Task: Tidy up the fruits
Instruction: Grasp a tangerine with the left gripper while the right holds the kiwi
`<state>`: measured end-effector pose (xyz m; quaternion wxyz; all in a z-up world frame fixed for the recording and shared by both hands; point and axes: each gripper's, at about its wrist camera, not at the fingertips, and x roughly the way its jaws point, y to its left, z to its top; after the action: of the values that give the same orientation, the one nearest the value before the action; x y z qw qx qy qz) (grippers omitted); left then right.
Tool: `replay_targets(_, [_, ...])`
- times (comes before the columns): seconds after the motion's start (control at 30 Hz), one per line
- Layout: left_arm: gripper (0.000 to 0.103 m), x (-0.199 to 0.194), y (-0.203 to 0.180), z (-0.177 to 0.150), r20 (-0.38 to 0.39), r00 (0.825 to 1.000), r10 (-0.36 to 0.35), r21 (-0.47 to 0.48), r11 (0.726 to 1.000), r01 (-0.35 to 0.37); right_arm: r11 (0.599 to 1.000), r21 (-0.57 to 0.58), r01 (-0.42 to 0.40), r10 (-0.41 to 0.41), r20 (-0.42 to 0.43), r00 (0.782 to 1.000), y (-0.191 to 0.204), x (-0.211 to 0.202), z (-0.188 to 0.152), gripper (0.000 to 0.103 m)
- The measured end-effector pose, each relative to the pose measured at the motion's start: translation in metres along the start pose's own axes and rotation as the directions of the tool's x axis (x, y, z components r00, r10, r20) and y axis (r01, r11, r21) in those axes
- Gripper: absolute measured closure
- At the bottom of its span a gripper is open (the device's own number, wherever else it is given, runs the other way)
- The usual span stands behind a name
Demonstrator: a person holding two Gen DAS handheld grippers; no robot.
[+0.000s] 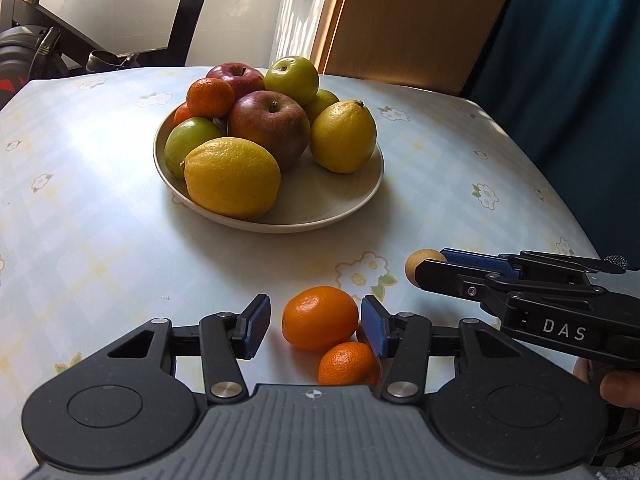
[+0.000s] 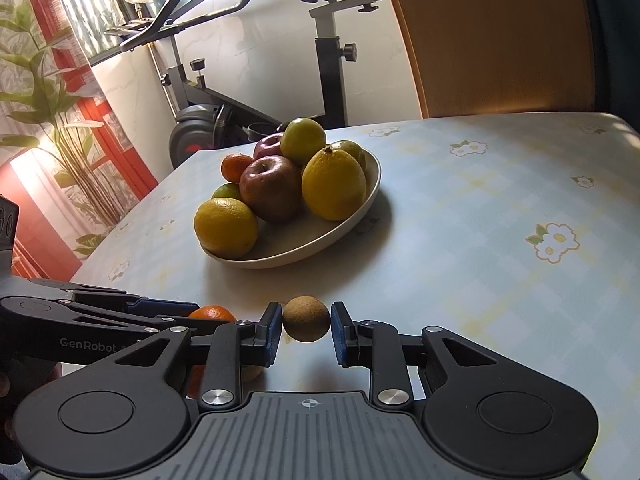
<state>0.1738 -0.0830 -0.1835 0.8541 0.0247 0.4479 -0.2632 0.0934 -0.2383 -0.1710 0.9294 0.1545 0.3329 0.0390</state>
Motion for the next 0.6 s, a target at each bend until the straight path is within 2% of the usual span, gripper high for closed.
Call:
replay_targets(0.07, [0.059,0.001,0.001,0.001,-0.003,1.000,-0.022,-0.006,1.000,0.022,1.000,0.002,-0.001,0.001,0.001,1.000,0.000,0.000,0.000,0.079])
replay_targets(0.23, [0.060,-0.003,0.002,0.000,0.019,1.000,-0.004,0.002,1.000,0.004,1.000,-0.003,-0.002,0.002,0.004,1.000,0.000,0.001,0.000,0.079])
replay_targets(0.6, [0.060,-0.037,0.008,0.020,0.180,0.983,0.042,0.013,0.999,-0.045,0.999,-0.047,-0.002,0.003,0.006,1.000,0.006,0.003,0.010,0.079])
